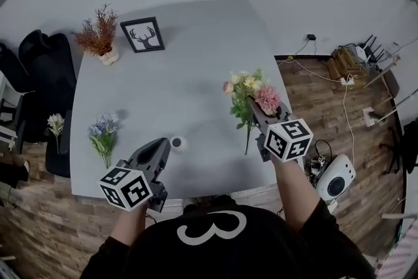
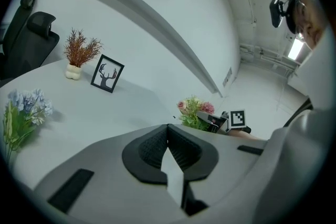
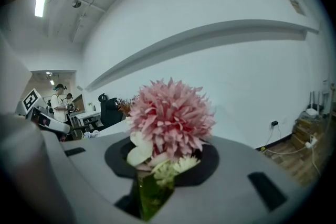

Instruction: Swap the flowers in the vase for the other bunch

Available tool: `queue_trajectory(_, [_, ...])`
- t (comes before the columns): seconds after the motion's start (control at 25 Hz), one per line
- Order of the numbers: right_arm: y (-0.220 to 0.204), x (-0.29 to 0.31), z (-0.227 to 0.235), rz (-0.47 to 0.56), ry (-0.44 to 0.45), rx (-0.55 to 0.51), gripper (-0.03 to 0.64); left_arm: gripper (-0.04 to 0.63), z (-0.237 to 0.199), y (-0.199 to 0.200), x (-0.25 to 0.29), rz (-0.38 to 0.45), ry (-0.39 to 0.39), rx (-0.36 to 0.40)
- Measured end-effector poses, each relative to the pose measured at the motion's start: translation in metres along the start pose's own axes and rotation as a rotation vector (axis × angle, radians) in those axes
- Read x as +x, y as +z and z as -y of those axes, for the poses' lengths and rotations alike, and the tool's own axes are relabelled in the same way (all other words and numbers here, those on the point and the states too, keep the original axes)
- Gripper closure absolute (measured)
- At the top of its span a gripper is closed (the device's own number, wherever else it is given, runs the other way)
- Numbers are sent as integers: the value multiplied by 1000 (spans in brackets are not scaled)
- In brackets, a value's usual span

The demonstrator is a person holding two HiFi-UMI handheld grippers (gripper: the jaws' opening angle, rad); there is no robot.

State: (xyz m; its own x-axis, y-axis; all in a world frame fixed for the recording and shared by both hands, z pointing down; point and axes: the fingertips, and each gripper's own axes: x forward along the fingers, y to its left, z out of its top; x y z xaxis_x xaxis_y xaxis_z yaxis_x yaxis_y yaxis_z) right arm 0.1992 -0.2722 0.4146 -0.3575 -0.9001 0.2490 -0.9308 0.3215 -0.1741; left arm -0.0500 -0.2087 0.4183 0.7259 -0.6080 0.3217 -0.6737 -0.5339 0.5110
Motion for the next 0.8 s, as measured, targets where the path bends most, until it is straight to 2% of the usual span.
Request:
queue_trajectory(0.32, [-30,40,27,-58,24,52,491,584,-1,-9,7,-29,57,-2])
queue_trajectory(0.6, [-88,79,49,-219,32,160,488,584,-10,-14,5,-18,130,-25])
queue_trajectory(0.8, [-112,96,53,-296,35,171,483,584,-13,-20,8,1,166,-36])
